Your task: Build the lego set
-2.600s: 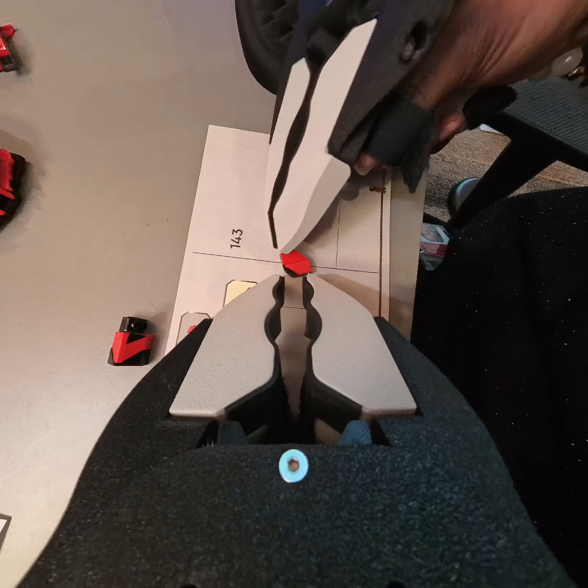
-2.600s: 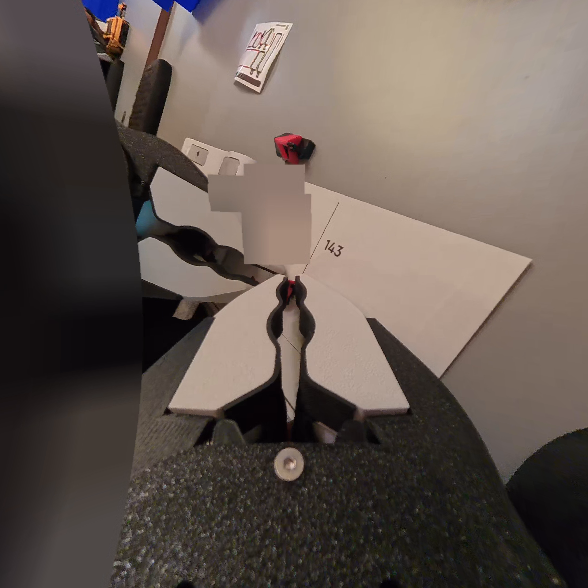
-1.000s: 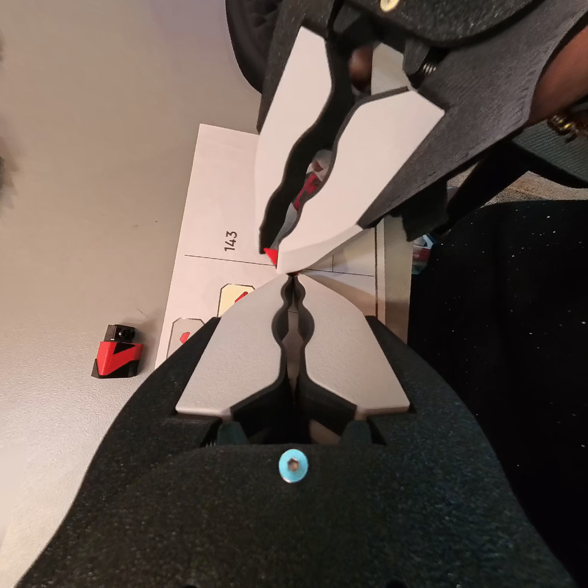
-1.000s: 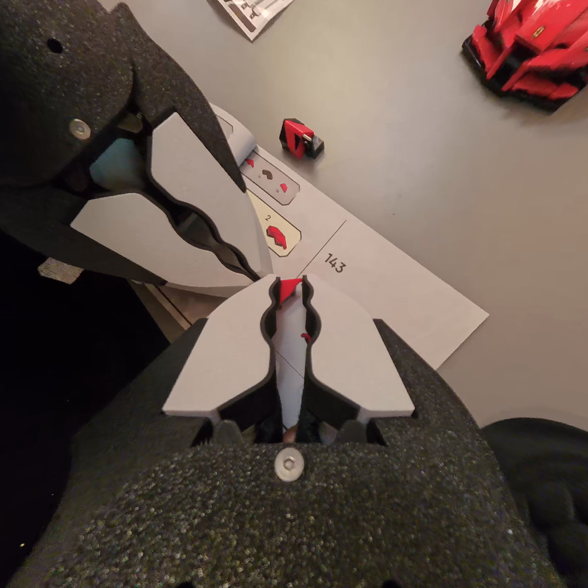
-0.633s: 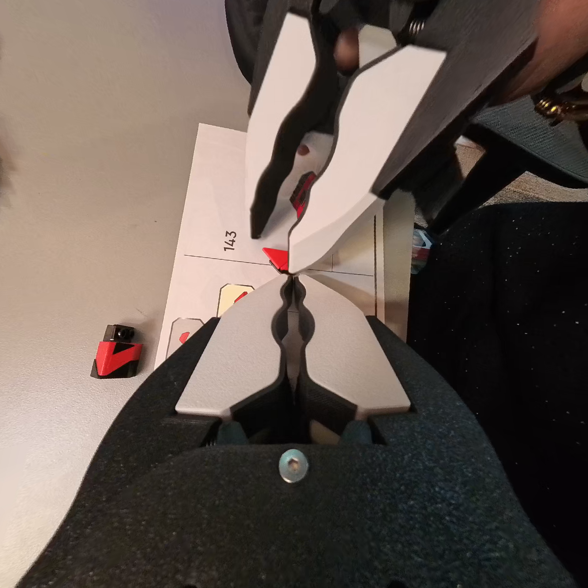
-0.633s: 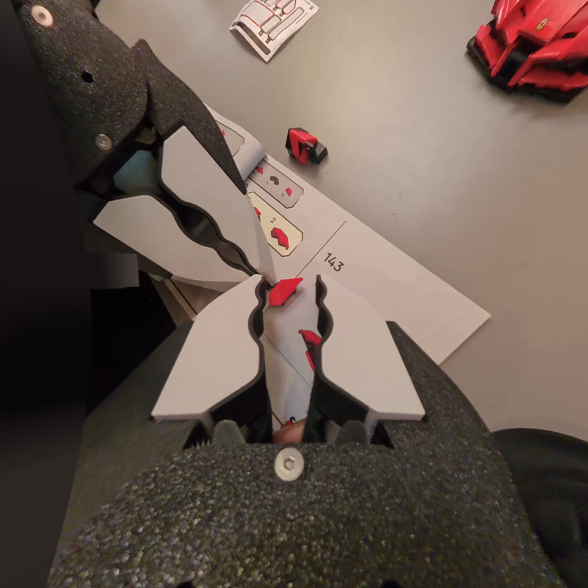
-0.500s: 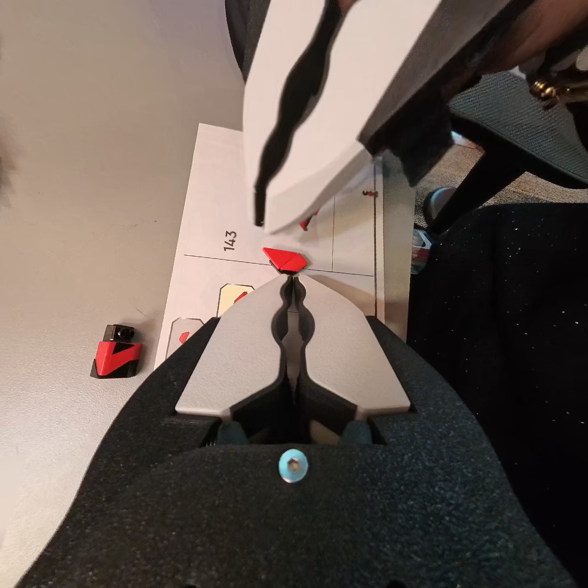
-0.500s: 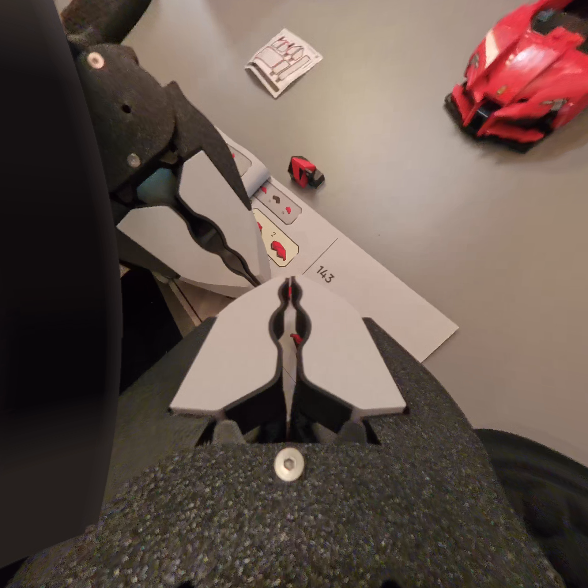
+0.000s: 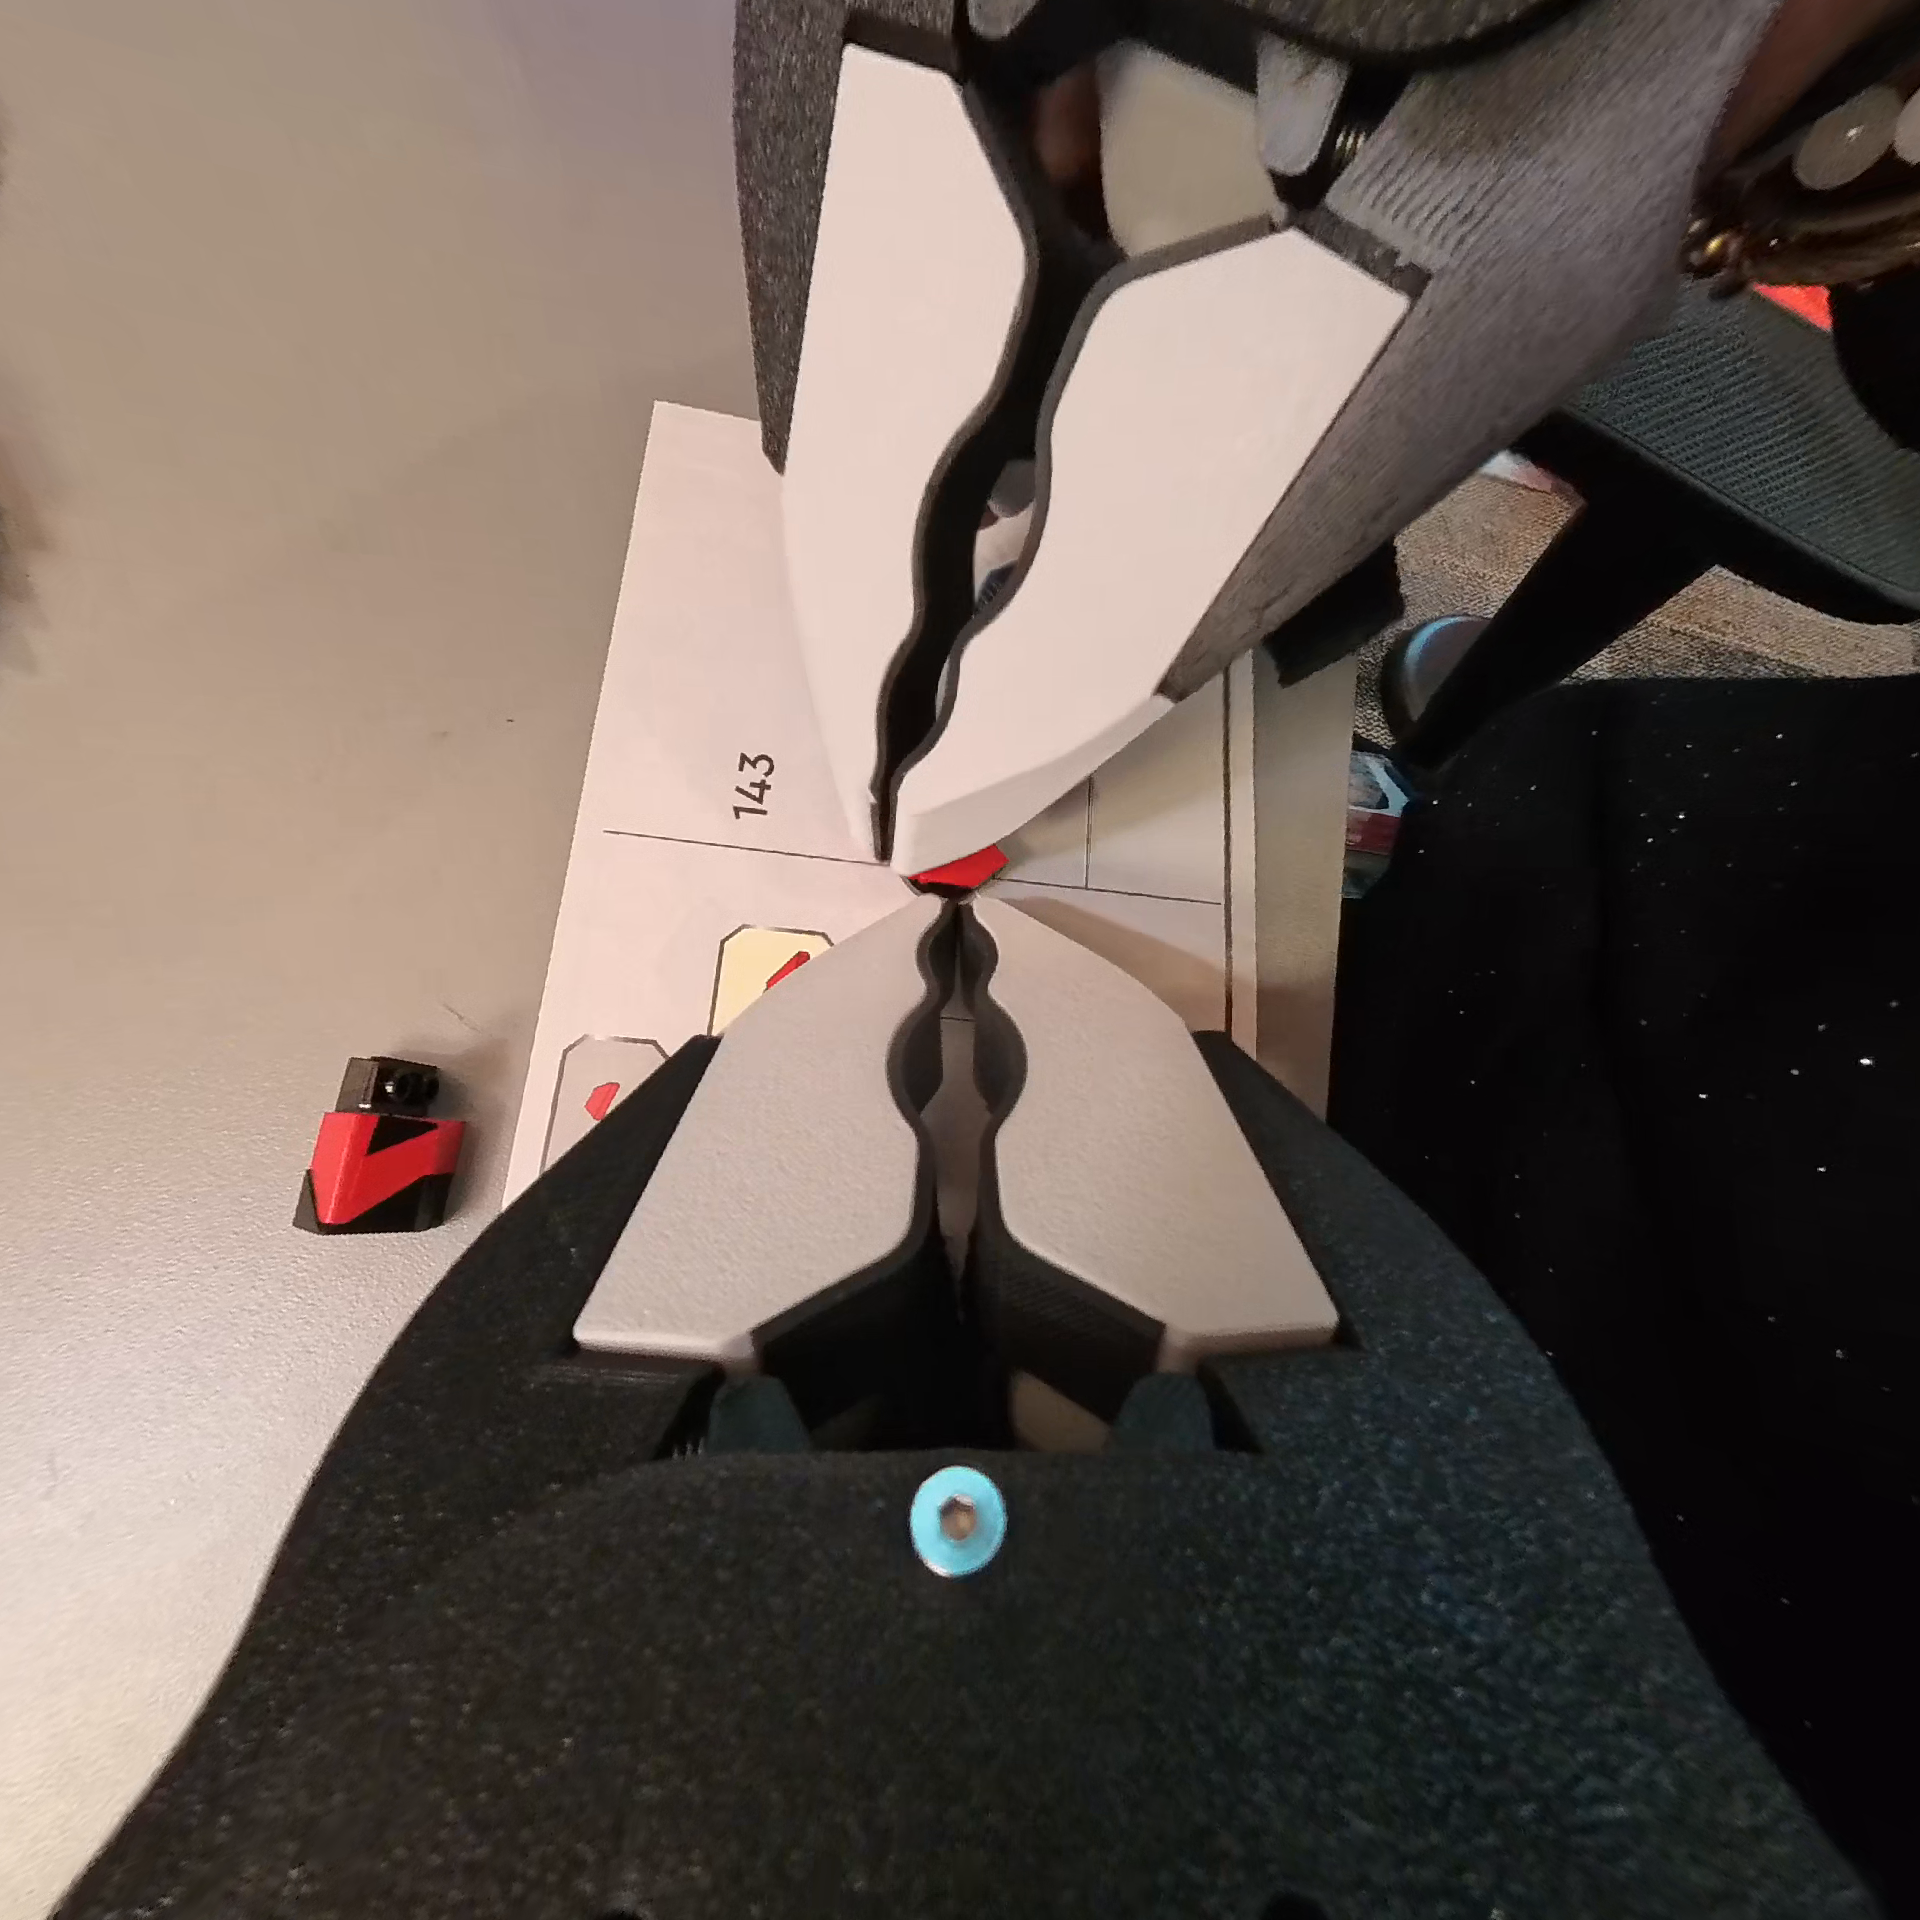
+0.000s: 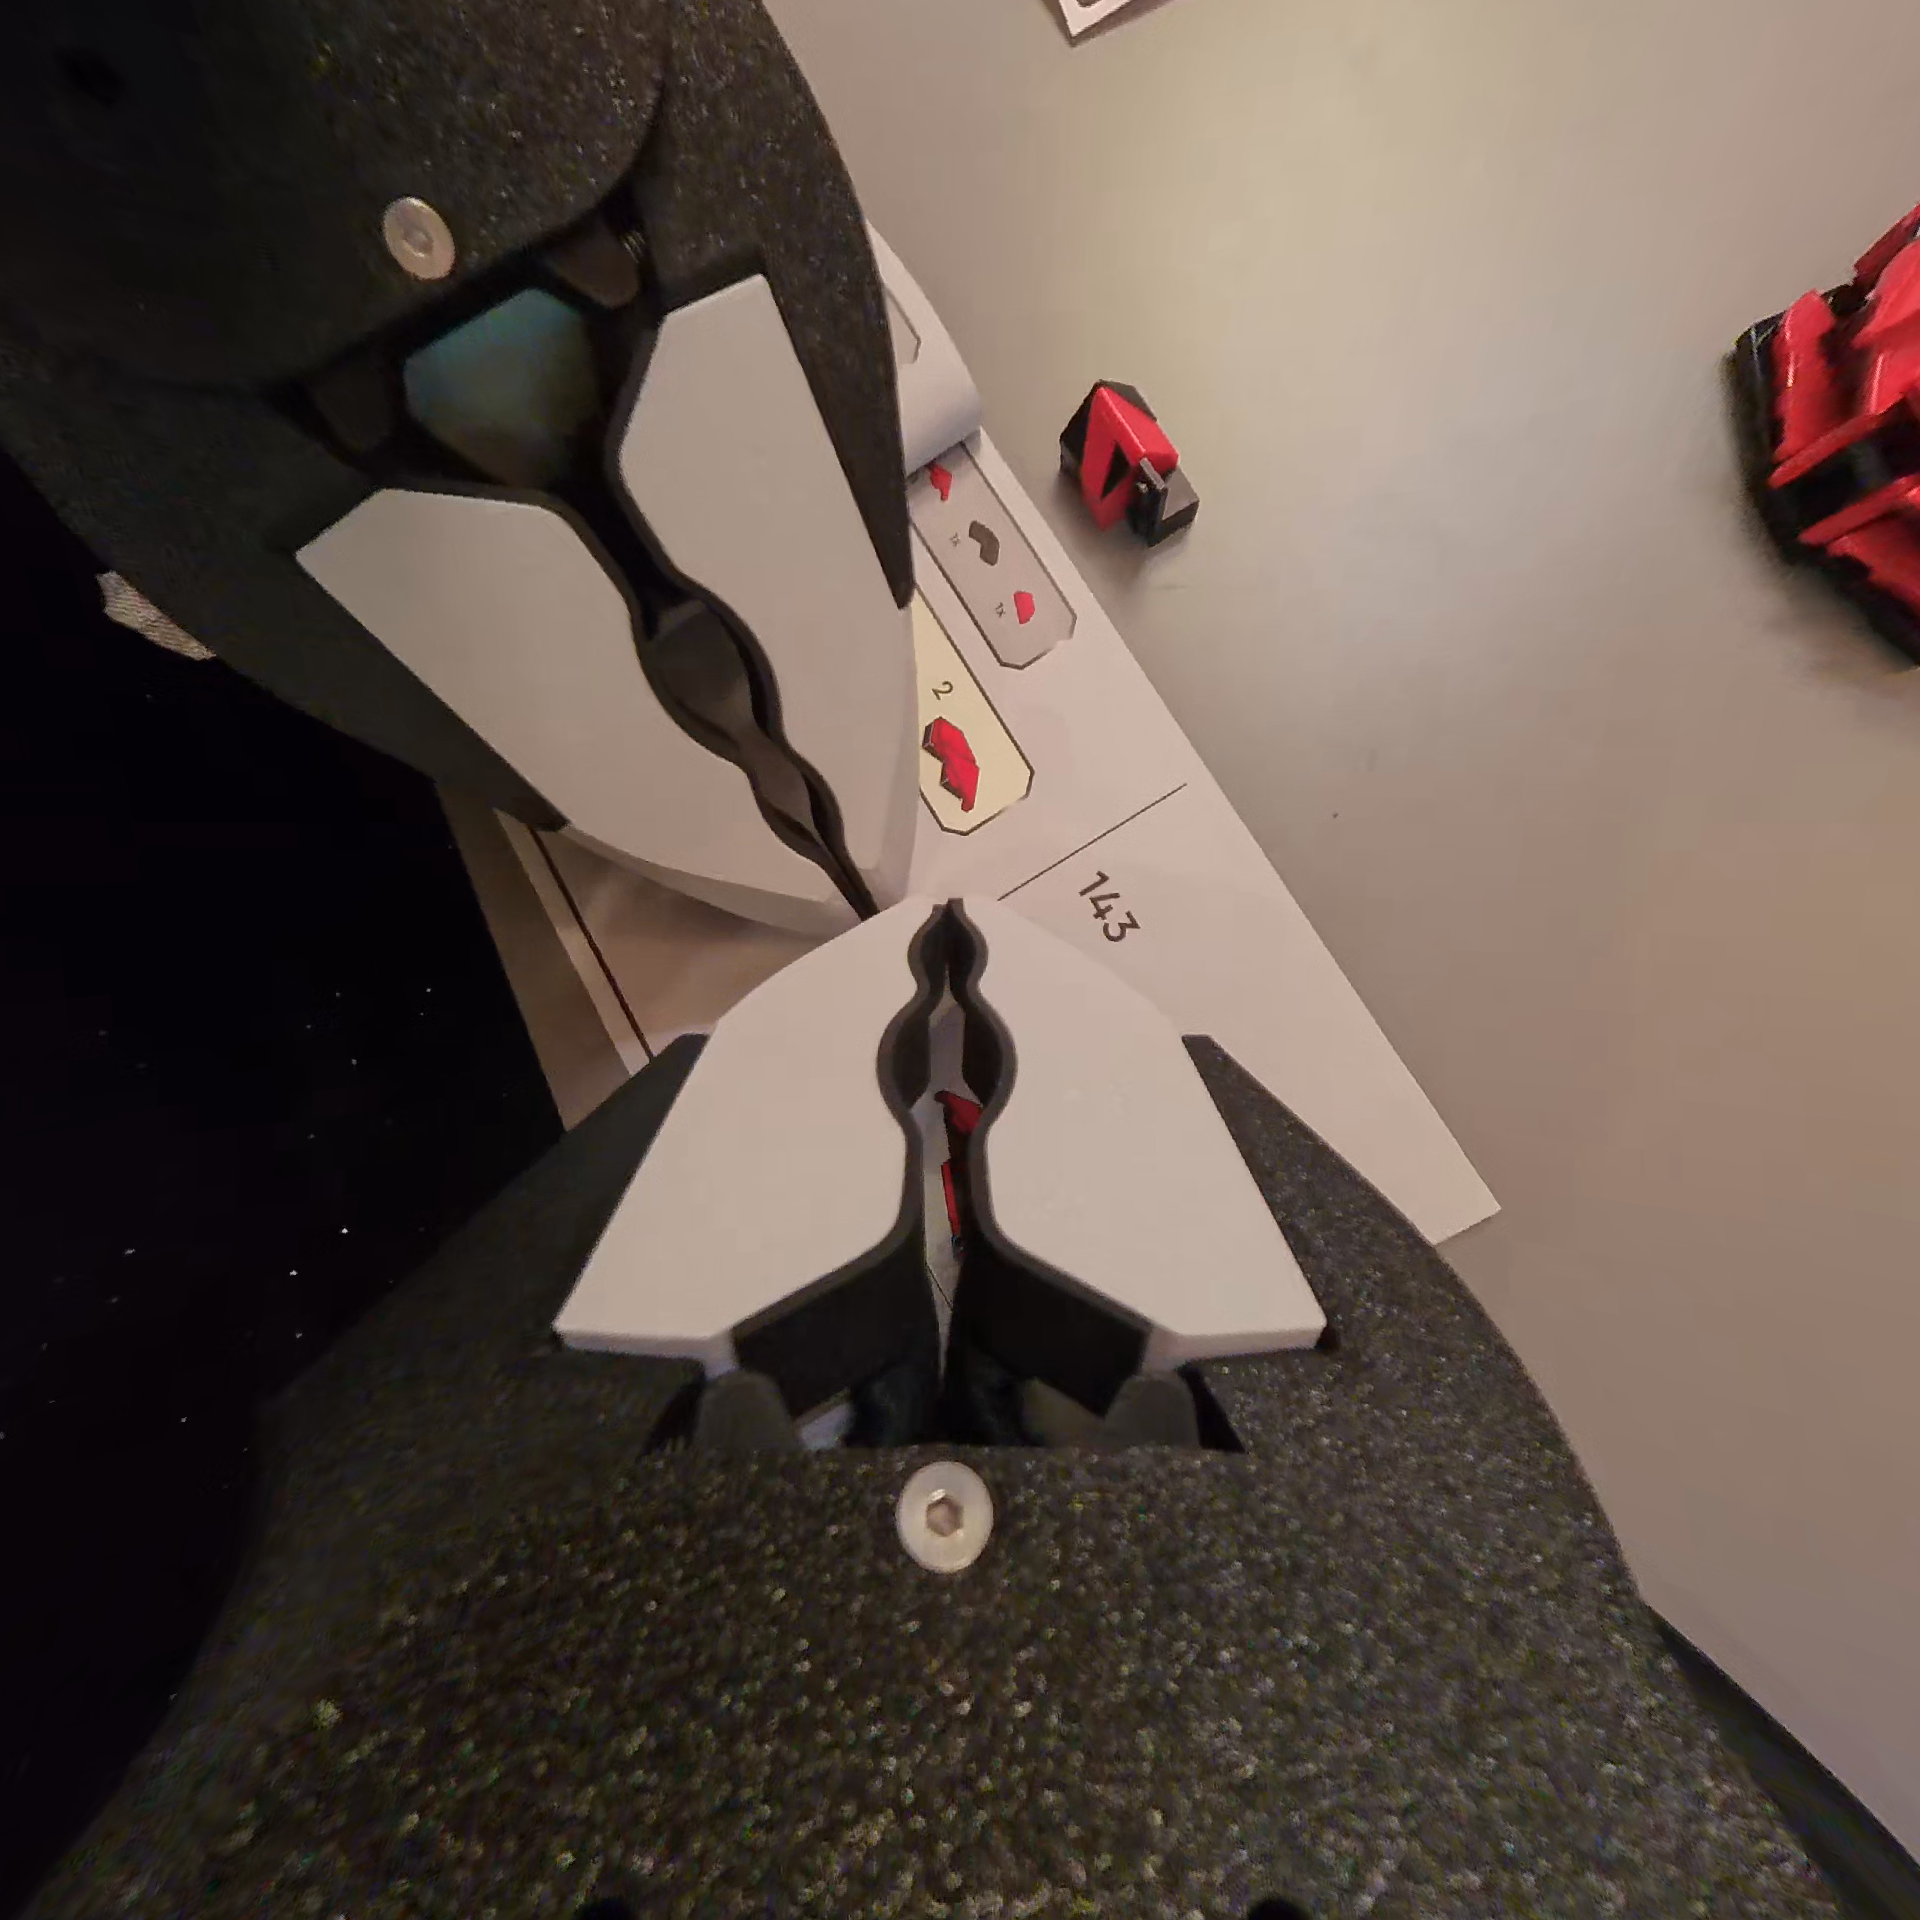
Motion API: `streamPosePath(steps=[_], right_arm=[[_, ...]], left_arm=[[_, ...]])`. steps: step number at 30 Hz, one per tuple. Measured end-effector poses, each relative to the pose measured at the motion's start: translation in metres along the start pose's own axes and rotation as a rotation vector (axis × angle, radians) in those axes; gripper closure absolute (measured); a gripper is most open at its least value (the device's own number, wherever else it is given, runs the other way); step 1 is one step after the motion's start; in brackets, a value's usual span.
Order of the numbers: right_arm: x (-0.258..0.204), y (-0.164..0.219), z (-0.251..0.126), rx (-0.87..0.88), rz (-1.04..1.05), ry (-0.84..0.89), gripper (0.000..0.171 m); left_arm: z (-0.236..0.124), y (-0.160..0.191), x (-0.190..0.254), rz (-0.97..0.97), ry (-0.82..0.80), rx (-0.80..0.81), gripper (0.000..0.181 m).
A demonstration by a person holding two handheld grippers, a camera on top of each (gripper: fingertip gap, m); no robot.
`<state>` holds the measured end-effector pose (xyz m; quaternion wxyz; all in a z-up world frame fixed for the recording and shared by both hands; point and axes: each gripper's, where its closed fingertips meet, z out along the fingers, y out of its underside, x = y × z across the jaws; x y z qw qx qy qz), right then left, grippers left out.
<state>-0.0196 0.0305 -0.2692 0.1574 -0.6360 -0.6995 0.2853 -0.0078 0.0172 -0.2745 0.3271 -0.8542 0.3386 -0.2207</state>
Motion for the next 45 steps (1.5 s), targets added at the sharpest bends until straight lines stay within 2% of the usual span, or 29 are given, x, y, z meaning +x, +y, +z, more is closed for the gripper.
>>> streamPosePath(steps=[4, 11, 16, 20, 25, 29, 45], right_arm=[[-0.001, 0.000, 0.001, 0.012, -0.002, 0.044, 0.171], [0.001, 0.000, -0.004, 0.117, 0.115, 0.154, 0.171], [0.004, 0.004, -0.020, 0.169, 0.196, 0.116, 0.171], [0.003, 0.005, -0.022, 0.139, 0.147, 0.054, 0.171], [0.005, -0.001, -0.018, 0.075, -0.059, -0.007, 0.171], [-0.001, -0.001, -0.011, 0.043, -0.147, -0.064, 0.171], [-0.003, 0.004, -0.005, 0.040, -0.150, -0.068, 0.171]], left_arm=[[0.000, 0.000, 0.000, -0.005, 0.004, 0.001, 0.181], [0.001, -0.001, 0.000, -0.002, -0.009, 0.002, 0.181], [0.001, -0.001, 0.000, -0.001, -0.009, 0.002, 0.181], [0.000, 0.000, 0.001, 0.006, -0.010, -0.006, 0.177], [-0.001, 0.000, 0.000, 0.012, -0.028, -0.023, 0.174], [-0.001, 0.000, -0.001, -0.001, -0.026, -0.013, 0.175], [0.000, -0.001, -0.001, -0.009, -0.023, -0.003, 0.177]])
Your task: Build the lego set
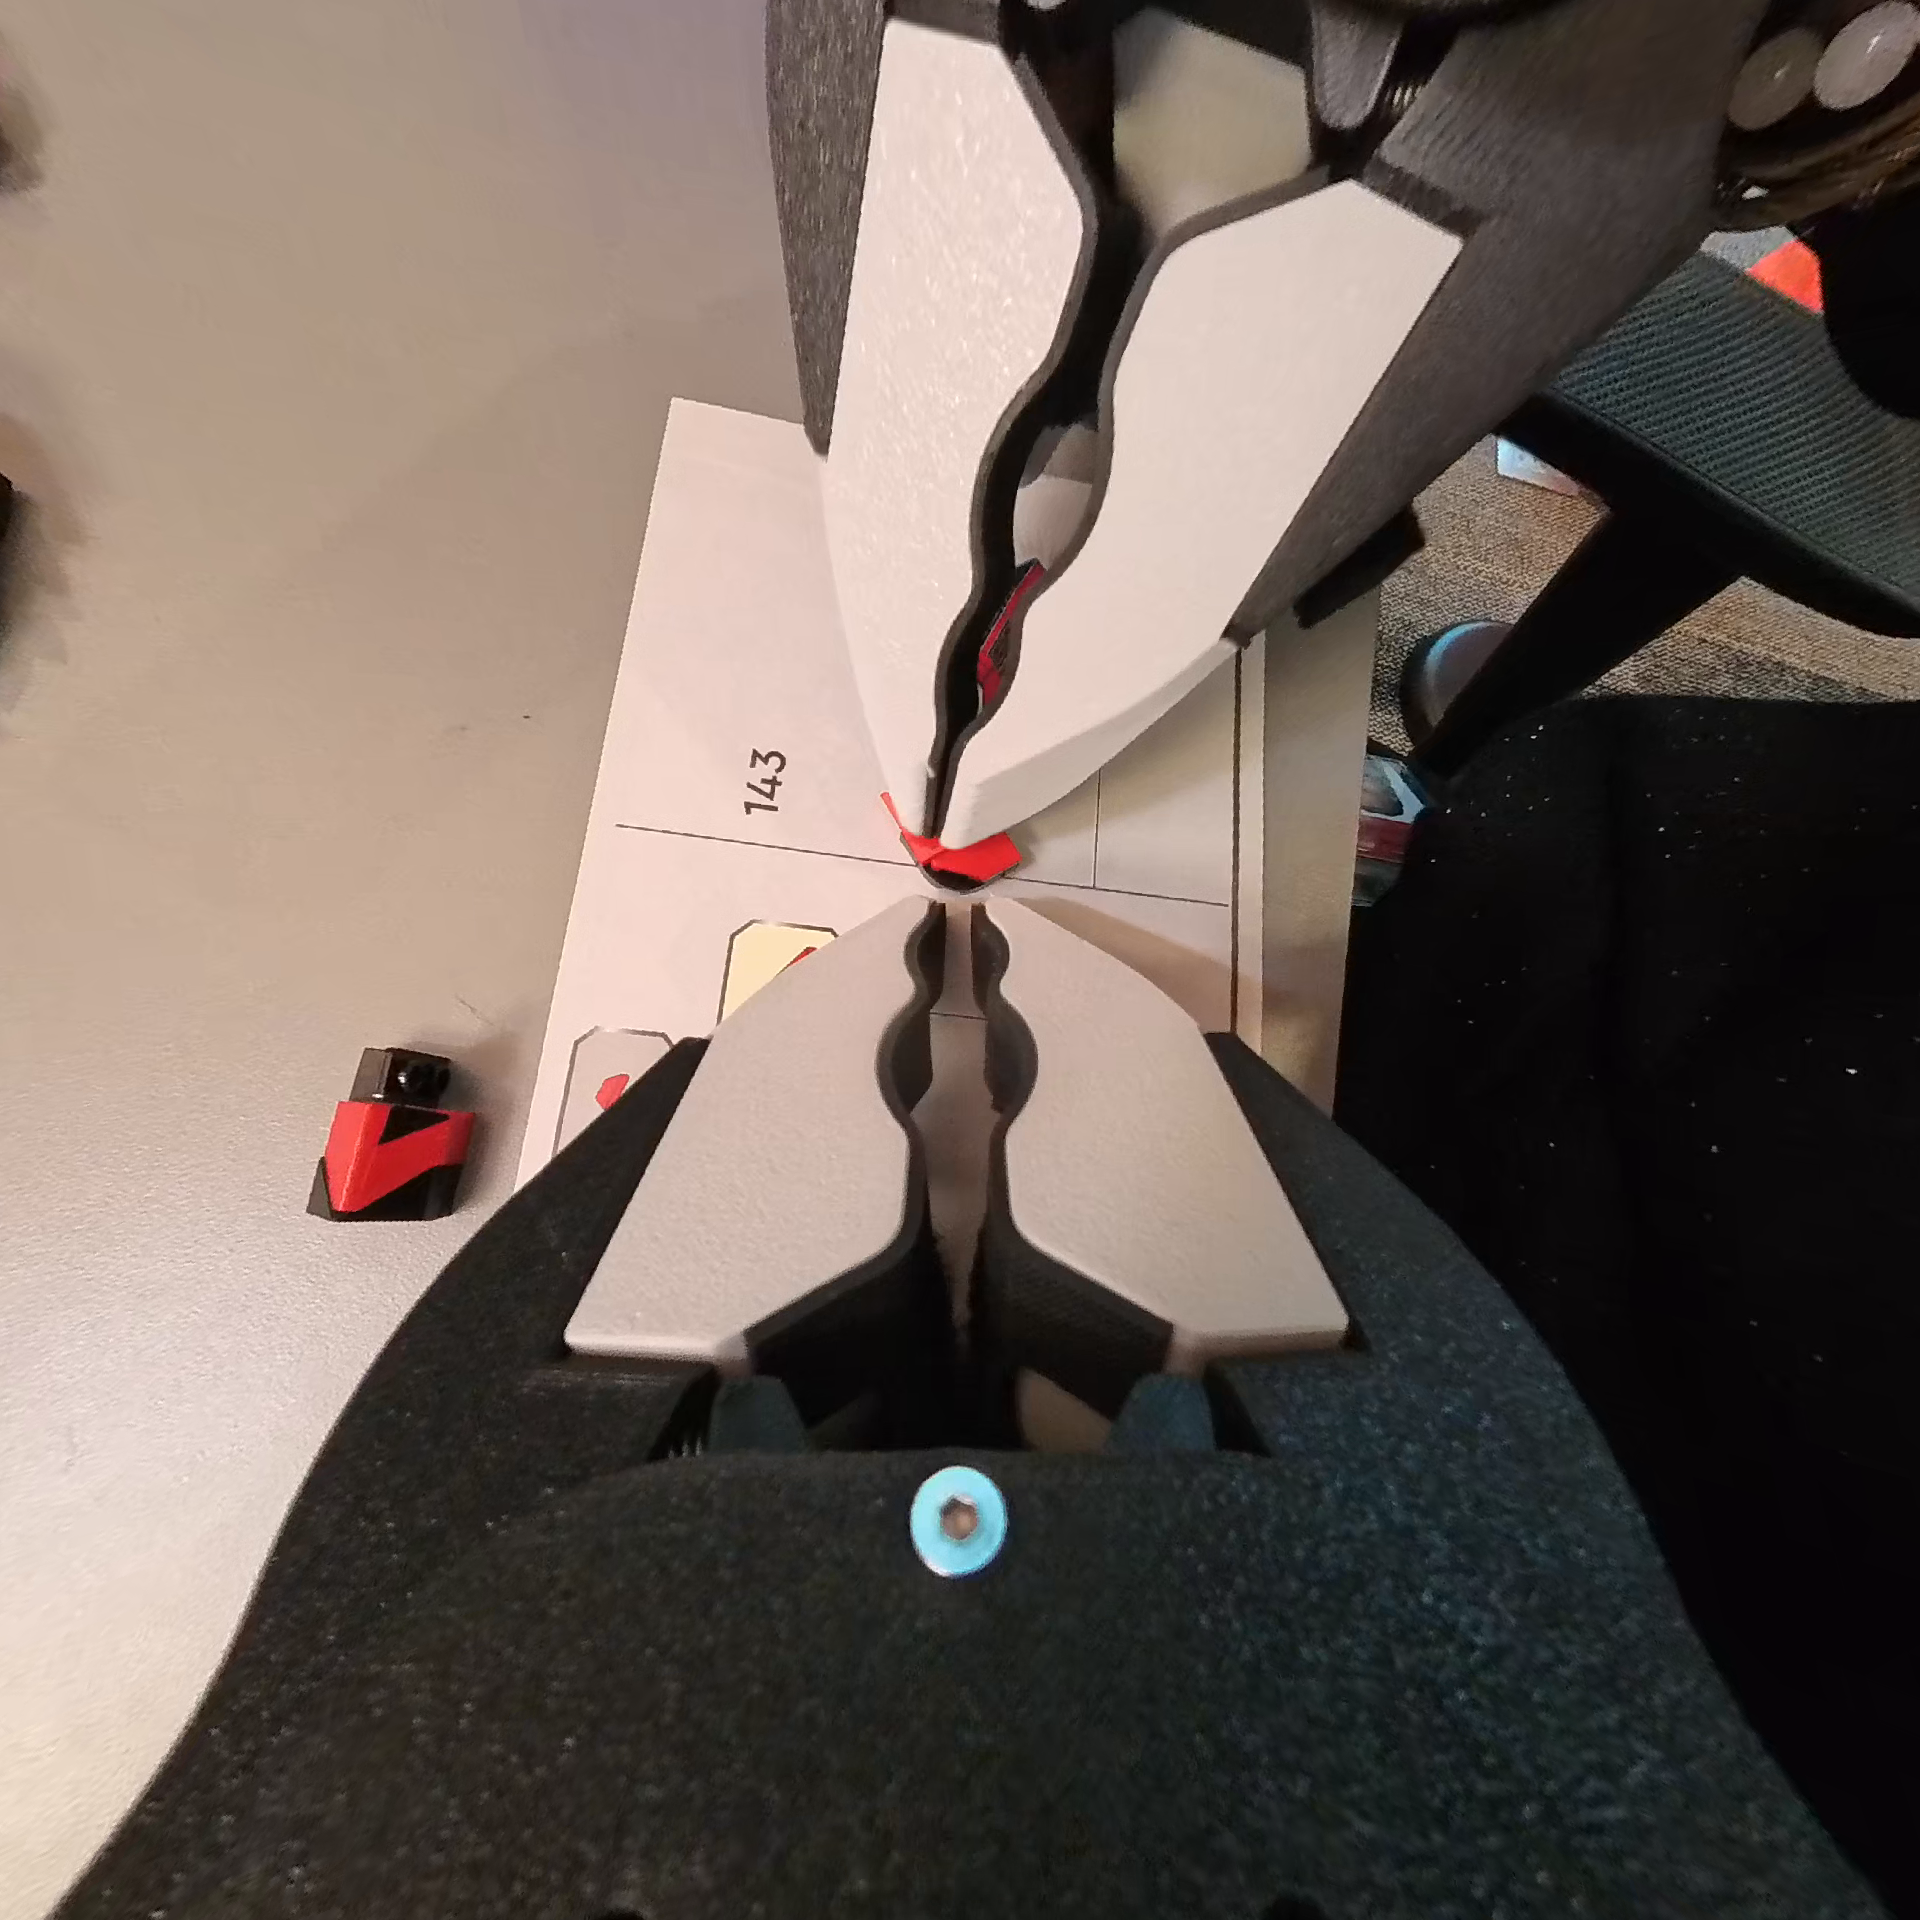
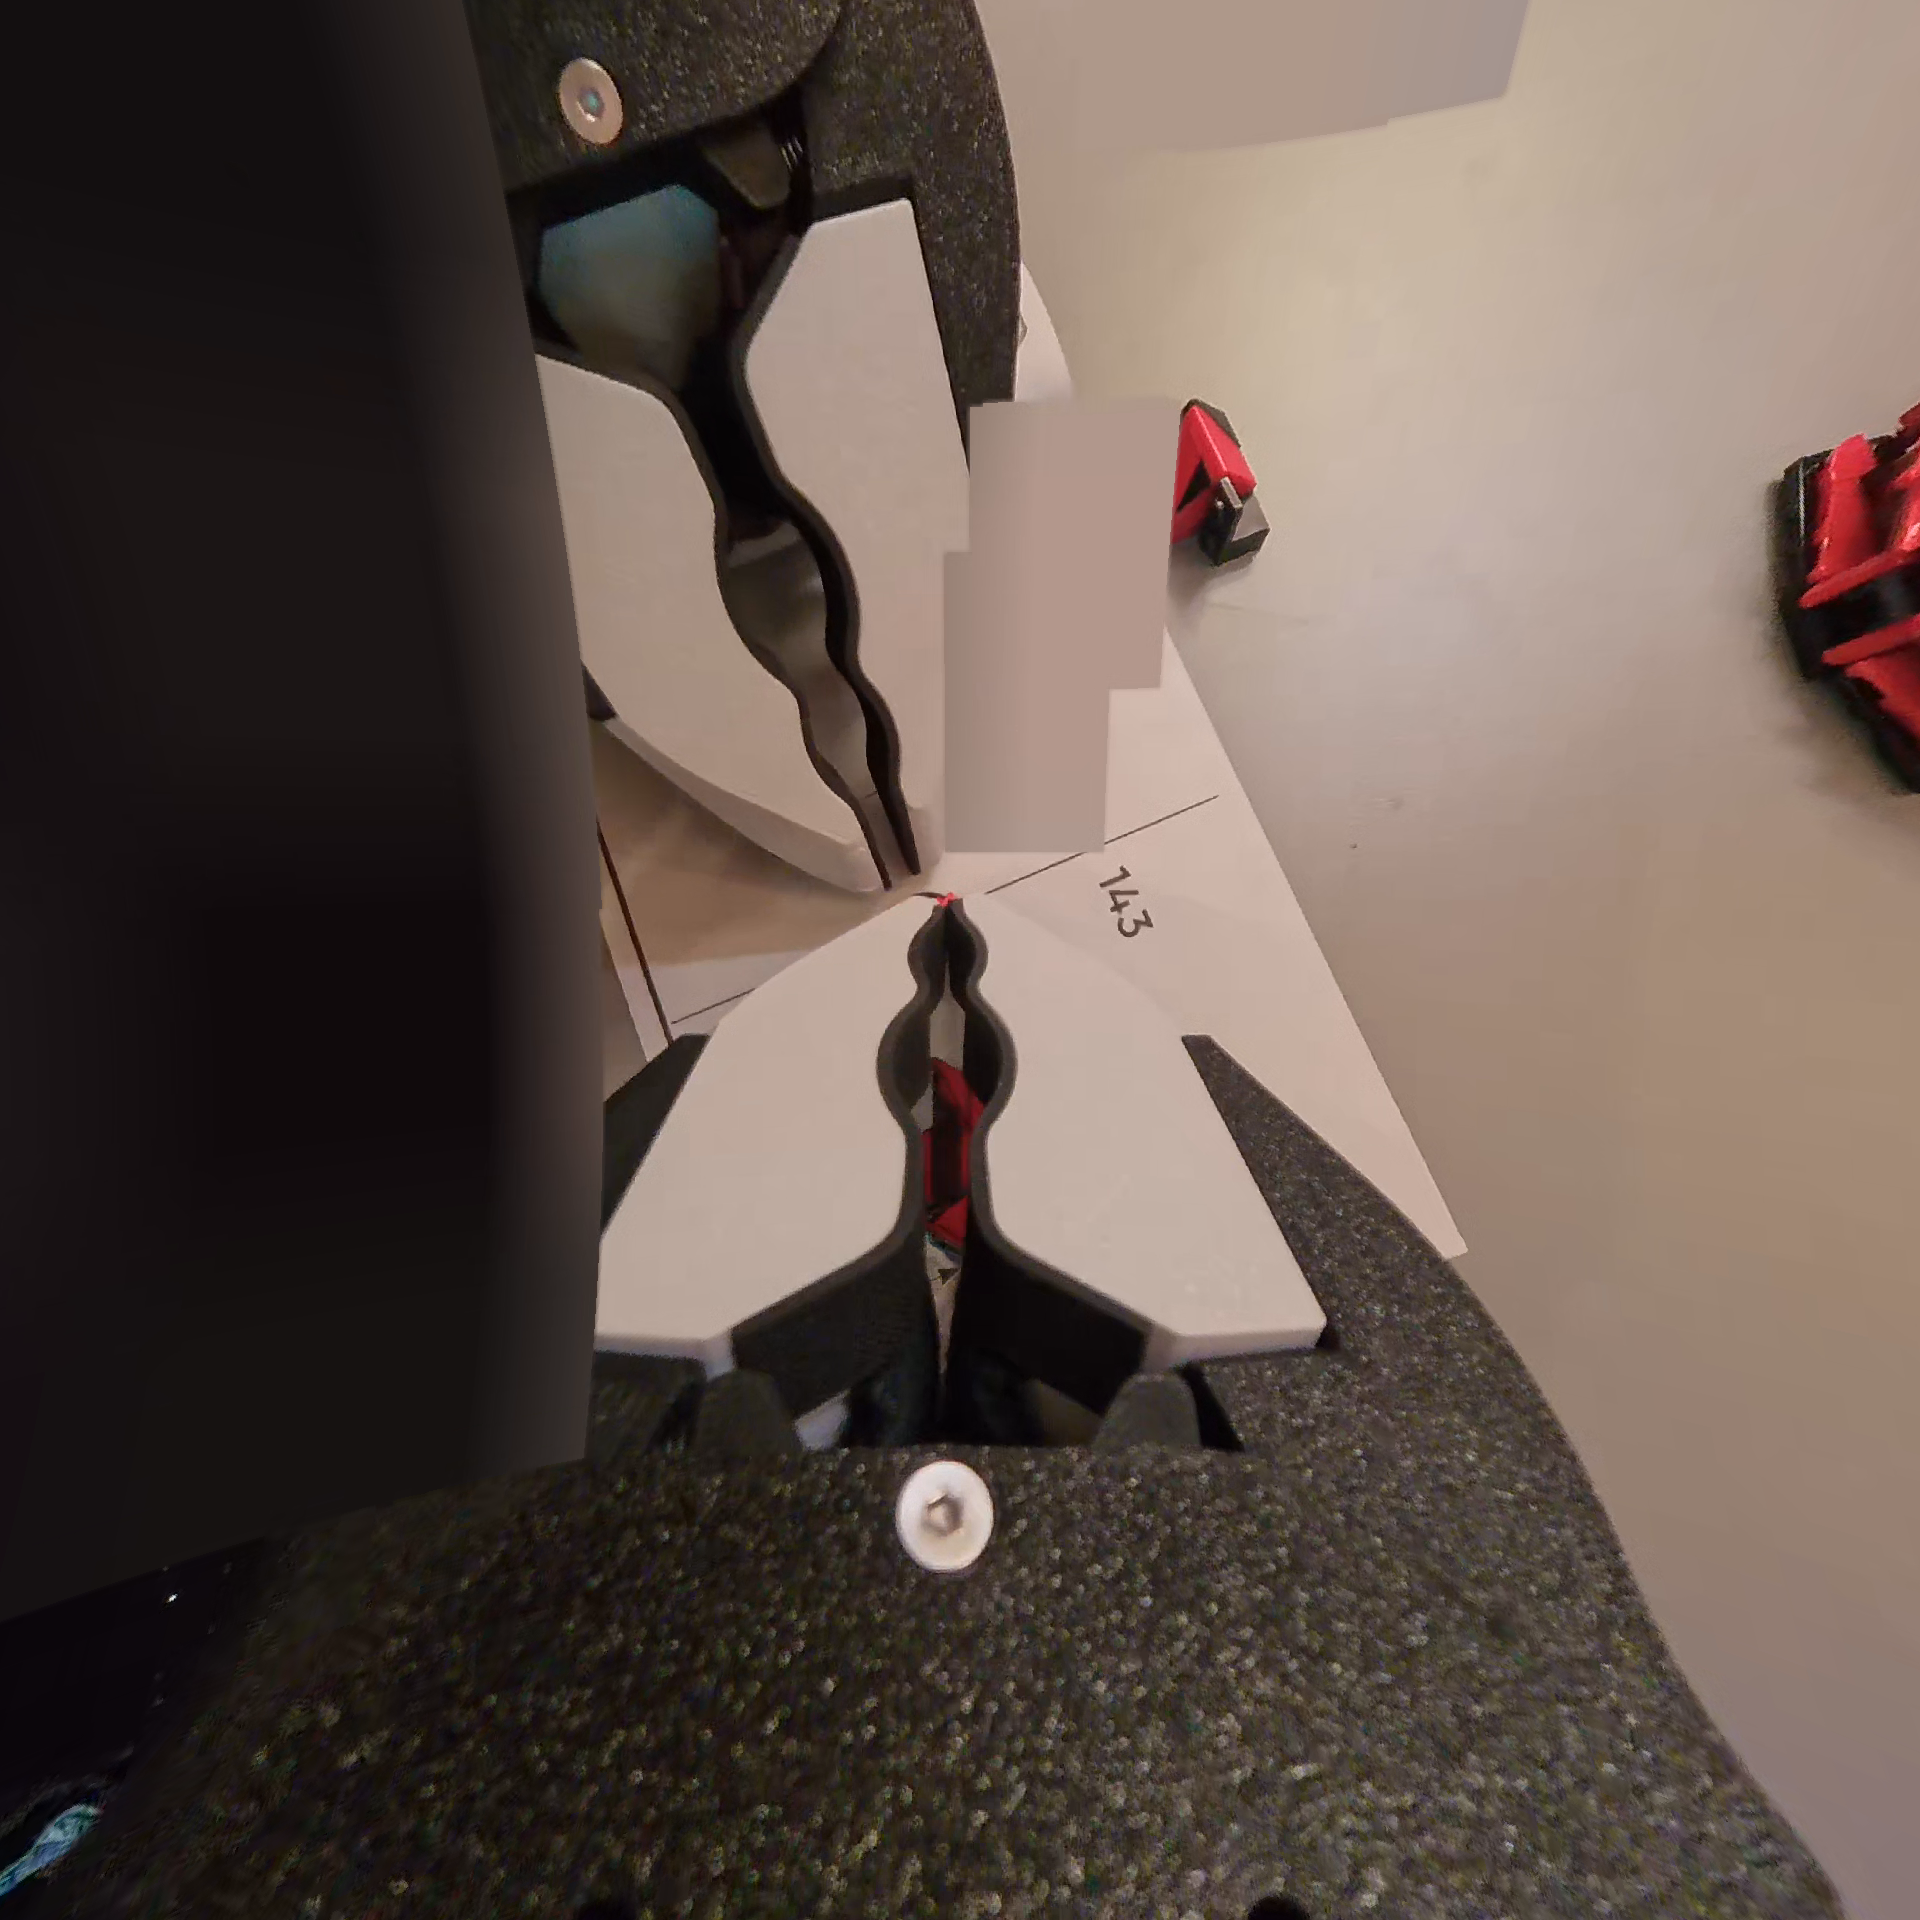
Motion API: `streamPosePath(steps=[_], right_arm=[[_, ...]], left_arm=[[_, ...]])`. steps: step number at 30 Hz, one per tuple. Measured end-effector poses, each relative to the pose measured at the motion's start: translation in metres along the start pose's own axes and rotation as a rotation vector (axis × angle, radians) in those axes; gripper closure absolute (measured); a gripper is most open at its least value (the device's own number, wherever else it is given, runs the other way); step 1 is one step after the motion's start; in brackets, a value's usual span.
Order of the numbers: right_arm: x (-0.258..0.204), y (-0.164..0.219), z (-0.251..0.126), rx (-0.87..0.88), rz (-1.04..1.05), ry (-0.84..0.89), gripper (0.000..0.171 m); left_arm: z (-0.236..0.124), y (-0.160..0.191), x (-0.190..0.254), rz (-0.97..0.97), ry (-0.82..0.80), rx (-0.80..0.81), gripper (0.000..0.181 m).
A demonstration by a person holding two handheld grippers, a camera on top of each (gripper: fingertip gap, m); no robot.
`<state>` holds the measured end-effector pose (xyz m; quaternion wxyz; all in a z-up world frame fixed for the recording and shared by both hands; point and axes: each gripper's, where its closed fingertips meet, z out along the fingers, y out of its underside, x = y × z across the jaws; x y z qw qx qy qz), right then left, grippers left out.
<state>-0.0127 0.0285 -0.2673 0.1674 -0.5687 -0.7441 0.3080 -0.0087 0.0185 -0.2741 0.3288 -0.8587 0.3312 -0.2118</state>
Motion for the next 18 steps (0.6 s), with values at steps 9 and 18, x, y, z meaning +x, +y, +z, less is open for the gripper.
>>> streamPosePath(steps=[9, 18], right_arm=[[-0.0023, -0.0007, 0.0012, 0.103, 0.027, 0.006, 0.171], [-0.0027, -0.0005, 0.0022, 0.203, 0.054, 0.079, 0.171]], left_arm=[[0.0002, 0.0000, -0.0007, -0.006, -0.001, 0.004, 0.178], [0.0002, 0.0000, -0.0014, -0.016, 0.000, 0.007, 0.180]])
